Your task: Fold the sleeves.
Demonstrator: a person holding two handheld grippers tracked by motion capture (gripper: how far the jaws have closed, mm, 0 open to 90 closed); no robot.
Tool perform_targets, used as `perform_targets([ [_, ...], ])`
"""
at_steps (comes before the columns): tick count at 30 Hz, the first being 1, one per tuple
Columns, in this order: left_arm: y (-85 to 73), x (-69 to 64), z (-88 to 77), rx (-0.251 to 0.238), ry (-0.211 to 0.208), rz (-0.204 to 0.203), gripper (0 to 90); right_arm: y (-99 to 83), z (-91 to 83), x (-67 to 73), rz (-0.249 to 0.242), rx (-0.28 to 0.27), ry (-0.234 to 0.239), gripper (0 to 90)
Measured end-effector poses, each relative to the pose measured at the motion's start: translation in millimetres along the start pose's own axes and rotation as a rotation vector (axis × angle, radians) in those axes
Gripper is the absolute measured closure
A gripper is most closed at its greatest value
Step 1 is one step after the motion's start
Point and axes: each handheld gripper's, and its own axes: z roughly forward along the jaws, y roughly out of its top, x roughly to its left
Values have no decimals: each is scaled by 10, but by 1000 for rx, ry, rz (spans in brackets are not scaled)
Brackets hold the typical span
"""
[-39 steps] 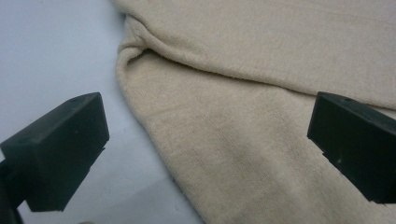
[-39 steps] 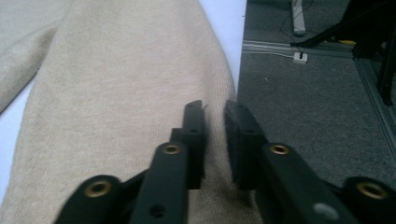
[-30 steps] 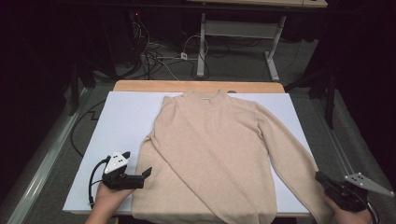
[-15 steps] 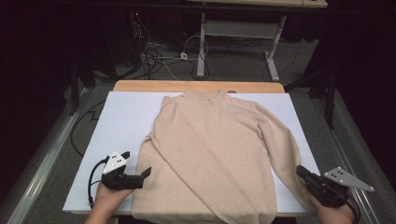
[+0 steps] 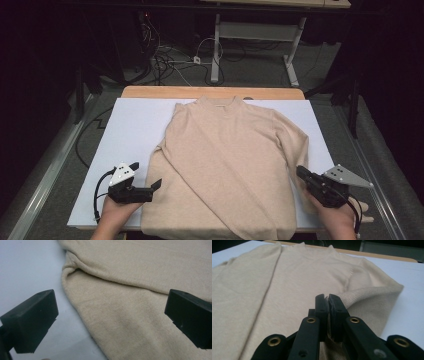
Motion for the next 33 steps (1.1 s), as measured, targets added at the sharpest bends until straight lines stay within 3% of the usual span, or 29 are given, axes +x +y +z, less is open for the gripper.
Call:
perform_targets([
  [3,0,-1,3,2,0,2,0,71,120,118,-33,0,12,872],
  [12,-16,-3,-22,-19,-1,1,0,186,450,475,-67,-30,107,871],
  [18,-21,-15,-26,-22,0,11,0,205,578,663,-88,-40,165,872],
  [26,-28,-17,-34,-30,-3,10,0,185,738,900,-129,-13,222,873],
  [33,-28,-12,-34,-30,-6,5,0,192,818,1070,-171,7,246,874],
])
